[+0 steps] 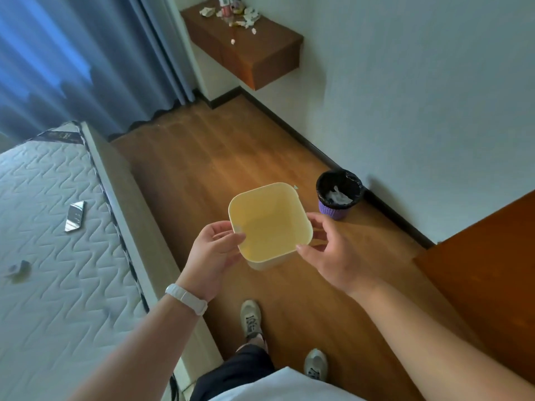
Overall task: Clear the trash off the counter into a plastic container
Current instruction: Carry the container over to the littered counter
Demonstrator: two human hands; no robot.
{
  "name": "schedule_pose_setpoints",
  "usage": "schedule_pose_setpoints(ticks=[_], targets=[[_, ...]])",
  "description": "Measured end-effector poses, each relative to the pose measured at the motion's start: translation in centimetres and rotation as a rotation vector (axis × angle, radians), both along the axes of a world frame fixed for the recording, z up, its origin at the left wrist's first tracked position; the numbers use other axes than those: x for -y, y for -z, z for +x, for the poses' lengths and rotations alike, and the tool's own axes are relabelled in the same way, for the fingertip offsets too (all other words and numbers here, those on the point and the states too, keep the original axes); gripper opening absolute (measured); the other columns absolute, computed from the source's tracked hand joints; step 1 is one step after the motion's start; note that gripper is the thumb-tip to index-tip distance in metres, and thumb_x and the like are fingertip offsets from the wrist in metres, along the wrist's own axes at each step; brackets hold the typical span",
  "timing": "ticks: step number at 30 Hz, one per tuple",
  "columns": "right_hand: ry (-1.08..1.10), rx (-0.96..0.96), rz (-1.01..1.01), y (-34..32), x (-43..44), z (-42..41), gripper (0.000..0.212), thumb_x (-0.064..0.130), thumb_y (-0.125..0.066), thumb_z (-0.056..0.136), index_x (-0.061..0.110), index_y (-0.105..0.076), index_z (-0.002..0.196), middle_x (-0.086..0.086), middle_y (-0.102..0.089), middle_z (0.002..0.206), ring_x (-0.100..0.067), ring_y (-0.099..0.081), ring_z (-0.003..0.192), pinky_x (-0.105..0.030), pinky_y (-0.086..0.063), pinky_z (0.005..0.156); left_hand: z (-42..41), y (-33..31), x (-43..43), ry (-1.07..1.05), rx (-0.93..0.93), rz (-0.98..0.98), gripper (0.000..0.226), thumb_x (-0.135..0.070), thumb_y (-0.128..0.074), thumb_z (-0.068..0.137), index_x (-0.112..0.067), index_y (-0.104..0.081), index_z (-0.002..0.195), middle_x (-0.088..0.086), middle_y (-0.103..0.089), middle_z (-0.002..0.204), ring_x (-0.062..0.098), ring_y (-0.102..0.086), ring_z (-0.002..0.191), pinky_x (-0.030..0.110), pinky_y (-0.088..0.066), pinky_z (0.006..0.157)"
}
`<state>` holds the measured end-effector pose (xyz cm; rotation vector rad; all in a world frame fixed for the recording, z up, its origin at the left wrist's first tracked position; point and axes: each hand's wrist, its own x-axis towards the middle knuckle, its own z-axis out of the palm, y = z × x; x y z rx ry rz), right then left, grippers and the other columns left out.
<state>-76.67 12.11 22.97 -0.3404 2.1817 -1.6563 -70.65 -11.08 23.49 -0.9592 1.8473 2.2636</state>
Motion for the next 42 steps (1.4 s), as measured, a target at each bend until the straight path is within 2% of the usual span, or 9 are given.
schedule_pose_setpoints(ticks=[4,9,14,21,24,28,31,35,42], targets=[[0.018,-0.028,0.060,-0.3,1.6,-2.6,0.046,0.019,-0.071,0.087,0.036,-0.048,0.122,0.017,-0.060,0.117,0.003,-0.057,0.105,-0.024,-0.052,0.089,-3.6,0.8,1.7,-0.004,0.020,0.040,0.034,-0.008,-0.068,0.093,-0.003,-0.063,0.127,0.016,-0.077,0.108,0.023,-0.073,0.088,0.037,-0.062,0.076],[0.074,-0.063,0.126,-1.1,6.0,-7.2,0.044,0.020,-0.069,0.089,0.037,-0.048,0.123,0.022,-0.057,0.113,0.016,-0.051,0.102,-0.004,-0.045,0.077,-9.6,0.9,6.2,0.066,-0.003,0.095,0.032,-0.006,-0.065,0.094,-0.005,-0.066,0.126,0.018,-0.077,0.111,0.024,-0.072,0.088,0.051,-0.054,0.098],[0.087,-0.069,0.152,-1.7,13.2,-12.5,0.046,0.020,-0.071,0.088,0.035,-0.049,0.125,0.017,-0.060,0.117,0.007,-0.057,0.103,-0.015,-0.052,0.083,-15.2,1.1,13.7,0.073,-0.041,0.125,0.038,-0.007,-0.069,0.091,-0.005,-0.062,0.129,0.022,-0.074,0.117,0.027,-0.071,0.095,0.045,-0.060,0.089],[0.029,-0.107,0.180,-2.2,23.3,-18.6,0.046,0.024,-0.071,0.088,0.043,-0.047,0.122,0.025,-0.058,0.115,0.008,-0.057,0.104,-0.011,-0.051,0.075,-20.2,0.7,23.5,-0.003,-0.071,0.162,0.043,-0.010,-0.072,0.085,-0.008,-0.065,0.127,0.019,-0.076,0.115,0.028,-0.072,0.094,0.048,-0.057,0.091],[0.005,-0.118,0.174,-2.5,26.6,-21.2,0.046,0.021,-0.072,0.087,0.042,-0.048,0.121,0.024,-0.060,0.114,0.008,-0.058,0.102,-0.020,-0.054,0.083,-21.9,0.5,26.6,-0.048,-0.071,0.181,0.038,-0.006,-0.069,0.090,-0.007,-0.065,0.127,0.021,-0.076,0.115,0.029,-0.072,0.094,0.048,-0.058,0.092],[-0.062,-0.149,0.217,-2.0,30.0,-25.4,0.048,0.033,-0.071,0.086,0.042,-0.047,0.127,0.027,-0.057,0.119,0.000,-0.058,0.109,-0.029,-0.055,0.088,-24.7,0.3,29.8,-0.123,-0.072,0.171,0.034,-0.004,-0.067,0.092,-0.006,-0.066,0.126,0.020,-0.076,0.114,0.030,-0.072,0.093,0.051,-0.059,0.093],[-0.094,-0.165,0.215,-1.6,32.0,-28.3,0.047,0.035,-0.070,0.086,0.047,-0.045,0.124,0.031,-0.054,0.118,0.000,-0.056,0.110,-0.025,-0.056,0.086,-27.0,0.1,31.3,-0.187,-0.063,0.138,0.031,-0.003,-0.066,0.092,-0.007,-0.067,0.123,0.019,-0.077,0.111,0.029,-0.073,0.093,0.050,-0.058,0.093],[-0.148,-0.172,0.198,-0.9,35.0,-33.3,0.043,0.037,-0.070,0.087,0.051,-0.045,0.119,0.033,-0.055,0.115,0.005,-0.056,0.108,-0.018,-0.056,0.080,-30.6,0.2,33.8,-0.235,-0.055,0.093,0.029,-0.006,-0.068,0.092,-0.008,-0.068,0.121,0.016,-0.078,0.108,0.025,-0.074,0.087,0.042,-0.061,0.082],[-0.230,-0.147,0.152,-0.8,39.8,-45.0,0.044,0.047,-0.067,0.083,0.053,-0.044,0.121,0.027,-0.057,0.118,-0.003,-0.060,0.109,-0.028,-0.059,0.082,-40.5,-0.7,37.9,-0.343,-0.030,0.041,0.029,-0.004,-0.068,0.091,-0.007,-0.070,0.119,0.023,-0.074,0.115,0.032,-0.071,0.095,0.056,-0.056,0.097]])
